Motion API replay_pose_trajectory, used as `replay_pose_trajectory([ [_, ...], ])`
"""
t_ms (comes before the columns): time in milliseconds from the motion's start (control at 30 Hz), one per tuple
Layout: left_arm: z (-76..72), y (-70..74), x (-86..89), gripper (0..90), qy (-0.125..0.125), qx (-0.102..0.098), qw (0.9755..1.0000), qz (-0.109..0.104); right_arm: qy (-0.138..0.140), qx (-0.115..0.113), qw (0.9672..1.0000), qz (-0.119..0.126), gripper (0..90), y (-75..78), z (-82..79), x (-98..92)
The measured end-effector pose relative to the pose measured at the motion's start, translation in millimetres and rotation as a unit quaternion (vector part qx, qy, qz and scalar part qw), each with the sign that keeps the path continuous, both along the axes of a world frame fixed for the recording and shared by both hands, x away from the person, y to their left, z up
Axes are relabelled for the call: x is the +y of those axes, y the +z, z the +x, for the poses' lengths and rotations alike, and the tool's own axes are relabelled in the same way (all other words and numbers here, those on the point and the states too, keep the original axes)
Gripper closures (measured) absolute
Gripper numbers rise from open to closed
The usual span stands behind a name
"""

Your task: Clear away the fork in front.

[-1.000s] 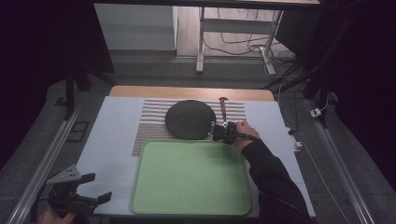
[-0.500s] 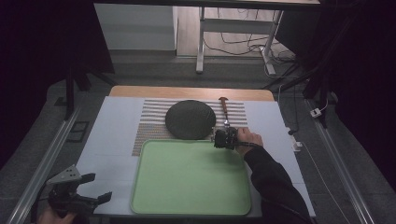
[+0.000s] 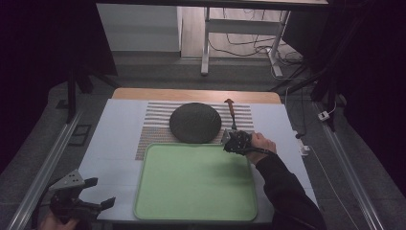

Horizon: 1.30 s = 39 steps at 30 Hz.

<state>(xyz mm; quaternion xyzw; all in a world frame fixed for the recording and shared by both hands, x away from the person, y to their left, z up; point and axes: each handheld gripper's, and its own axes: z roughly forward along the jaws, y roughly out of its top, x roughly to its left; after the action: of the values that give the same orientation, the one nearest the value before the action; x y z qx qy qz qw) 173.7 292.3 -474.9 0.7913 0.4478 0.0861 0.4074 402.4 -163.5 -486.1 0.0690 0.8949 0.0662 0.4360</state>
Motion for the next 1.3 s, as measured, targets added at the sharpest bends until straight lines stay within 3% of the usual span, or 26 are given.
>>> replay_pose_trajectory([
  [333,0.7,5.4,-4.0,0.0,-0.012,-0.024,0.9996,-0.006,0.025,0.009,0.998,0.058,90.0,22.0,-30.8,-3.5],
  [433,3.1,6.8,-7.5,0.0,-0.024,-0.029,0.9993,-0.005,0.035,0.027,0.9942,0.098,90.0,30.1,-46.8,-3.3],
  [567,7.1,7.7,-13.5,0.0,-0.043,-0.04,0.9983,-0.003,0.046,0.04,0.9906,0.122,90.0,36.2,-58.4,-3.7],
  [633,8.8,8.2,-15.8,0.0,-0.047,-0.045,0.9979,0.002,0.056,0.055,0.9852,0.153,90.0,40.9,-68.8,-5.3],
  [667,9.6,8.6,-17.2,0.0,-0.048,-0.046,0.9978,0.003,0.056,0.055,0.9852,0.153,90.0,40.9,-68.8,-5.3],
  [733,11.8,9.4,-20.0,0.0,-0.053,-0.049,0.9974,0.004,0.063,0.068,0.9814,0.168,90.0,44.6,-75.2,-7.3],
  [800,14.3,10.3,-23.2,0.0,-0.057,-0.053,0.9969,0.003,0.076,0.083,0.9741,0.196,90.0,49.0,-84.4,-10.0],
  [833,15.9,11.0,-24.8,0.0,-0.06,-0.056,0.9966,0.001,0.076,0.083,0.9741,0.196,90.0,49.0,-84.4,-10.0],
  [867,19.3,12.0,-28.6,0.0,-0.067,-0.059,0.996,-0.004,0.086,0.092,0.9694,0.211,90.0,51.9,-91.0,-11.7],
  [900,19.3,12.0,-28.6,0.0,-0.067,-0.059,0.996,-0.004,0.086,0.092,0.9694,0.211,90.0,51.9,-91.0,-11.7],
  [967,23.1,13.3,-33.3,0.0,-0.073,-0.059,0.9956,-0.004,0.105,0.103,0.9619,0.231,90.0,56.2,-100.1,-14.2],
  [1000,25.2,14.0,-35.8,0.0,-0.077,-0.06,0.9952,-0.002,0.105,0.103,0.9619,0.231,90.0,56.2,-100.1,-14.2],
  [1033,27.1,14.4,-38.7,0.0,-0.081,-0.06,0.9949,-0.004,0.111,0.108,0.9598,0.234,90.0,58.1,-102.9,-15.1],
  [1067,29.3,15.0,-41.5,0.0,-0.086,-0.06,0.9945,-0.004,0.118,0.118,0.9531,0.252,90.0,60.6,-109.0,-16.8],
  [1100,31.5,15.7,-44.7,0.0,-0.09,-0.061,0.9941,-0.004,0.118,0.118,0.9531,0.252,90.0,60.6,-109.0,-16.8],
  [1133,34.5,16.6,-48.8,0.0,-0.097,-0.062,0.9933,-0.003,0.124,0.128,0.9462,0.27,90.0,63.3,-115.4,-18.6],
  [1200,38.8,18.1,-54.7,0.0,-0.108,-0.065,0.9921,0.002,0.132,0.14,0.9386,0.286,90.0,64.7,-119.8,-19.6],
  [1233,41.5,19.0,-57.9,0.0,-0.114,-0.068,0.9911,0.007,0.132,0.14,0.9386,0.286,90.0,64.7,-119.8,-19.6],
  [1300,46.9,20.7,-64.6,0.0,-0.126,-0.071,0.9895,0.014,0.142,0.151,0.9324,0.296,90.0,66.3,-124.9,-20.6],
])
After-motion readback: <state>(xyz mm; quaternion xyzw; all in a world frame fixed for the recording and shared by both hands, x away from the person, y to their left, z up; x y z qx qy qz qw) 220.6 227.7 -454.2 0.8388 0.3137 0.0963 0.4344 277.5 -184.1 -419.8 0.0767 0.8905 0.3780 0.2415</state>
